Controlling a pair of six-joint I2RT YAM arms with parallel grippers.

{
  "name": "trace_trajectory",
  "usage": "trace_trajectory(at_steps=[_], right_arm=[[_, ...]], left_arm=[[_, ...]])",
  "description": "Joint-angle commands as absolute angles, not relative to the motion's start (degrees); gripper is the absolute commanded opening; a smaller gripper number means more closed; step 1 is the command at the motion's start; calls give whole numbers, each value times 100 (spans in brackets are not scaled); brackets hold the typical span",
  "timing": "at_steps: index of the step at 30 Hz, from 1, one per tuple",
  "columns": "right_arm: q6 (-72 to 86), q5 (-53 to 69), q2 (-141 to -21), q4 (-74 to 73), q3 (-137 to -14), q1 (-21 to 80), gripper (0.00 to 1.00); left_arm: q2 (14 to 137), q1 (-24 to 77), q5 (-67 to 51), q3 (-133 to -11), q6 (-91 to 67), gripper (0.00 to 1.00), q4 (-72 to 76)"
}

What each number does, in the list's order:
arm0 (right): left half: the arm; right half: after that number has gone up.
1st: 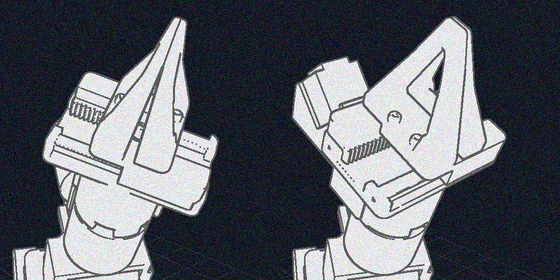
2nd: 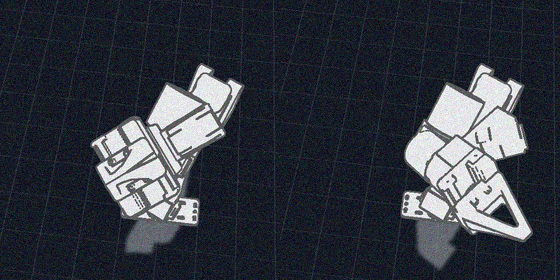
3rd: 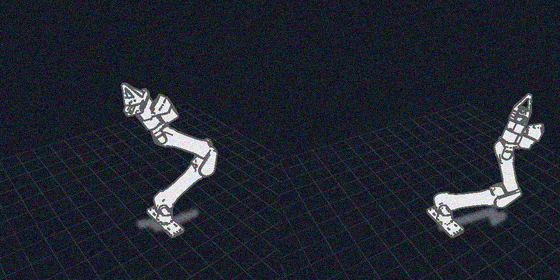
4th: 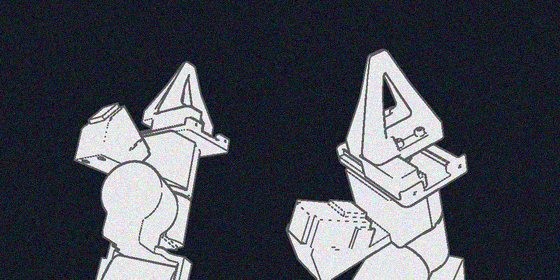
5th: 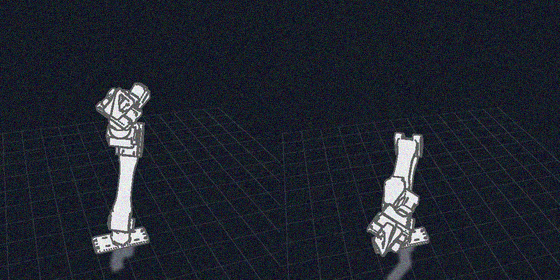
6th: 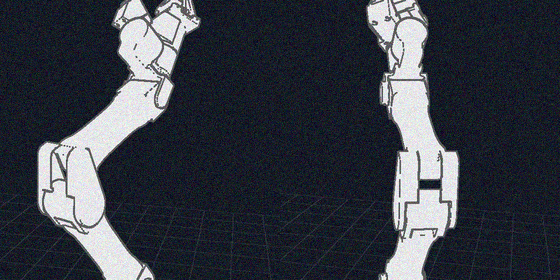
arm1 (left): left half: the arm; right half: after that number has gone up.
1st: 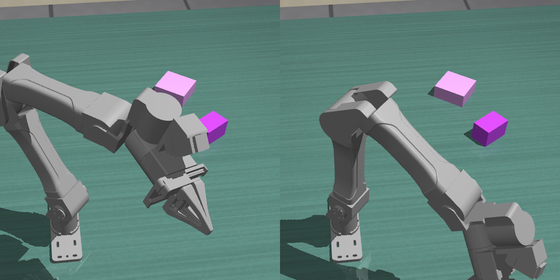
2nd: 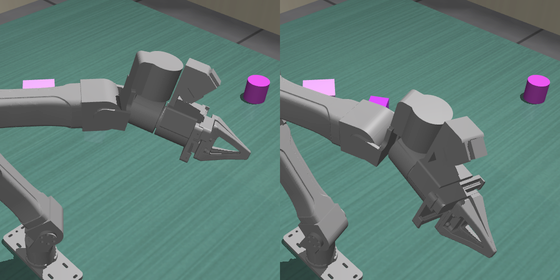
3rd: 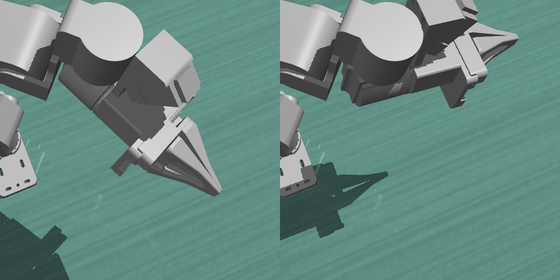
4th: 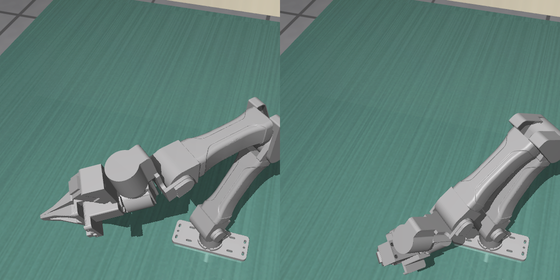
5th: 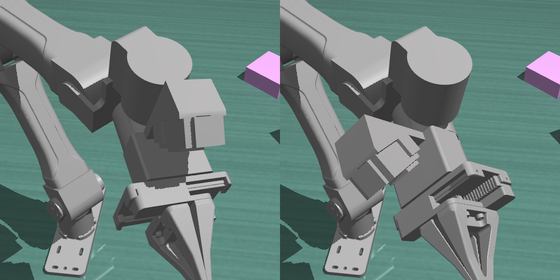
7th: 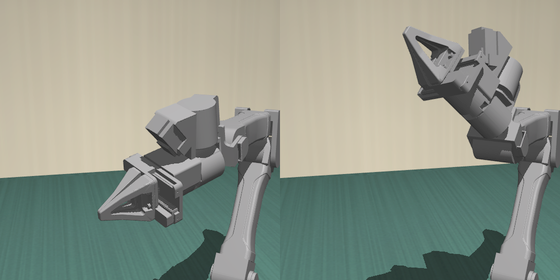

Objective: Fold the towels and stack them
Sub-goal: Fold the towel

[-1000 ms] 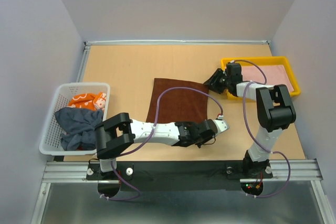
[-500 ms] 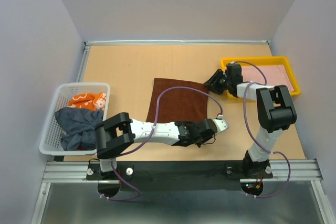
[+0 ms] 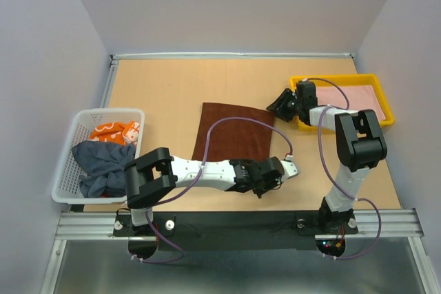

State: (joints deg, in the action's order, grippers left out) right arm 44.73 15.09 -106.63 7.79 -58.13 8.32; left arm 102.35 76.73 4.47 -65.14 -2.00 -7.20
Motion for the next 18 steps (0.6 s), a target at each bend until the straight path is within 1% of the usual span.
trace_trajectory(at_steps=[1,5,9,13,14,17,18], right_arm=[[4324,1099,-10775,870,-6091,800,51],[4245,1090,-10811,870,-6108,800,51],[4157,1037,-10775,861,-6091,800,51],[4061,1019,-10758,861,-6135,800,51],[4008,1072,-10749,844,-6143,800,52],[3894,1099,-10705,800,-6170,800,55],[3850,1107,-10644,782,-6170,800,55]], left_arm=[[10204,7664,88,-6557,-220,0,-1010],[10353,7690,61,-6653,-351,0,-976],[10608,7682,79,-6995,-457,0,-862],[10845,7682,26,-7268,-466,5,-800],[10915,7682,26,-7338,-466,10,-835],[10899,7682,88,-7383,-518,20,-870],[10864,7682,97,-7400,-536,27,-861]])
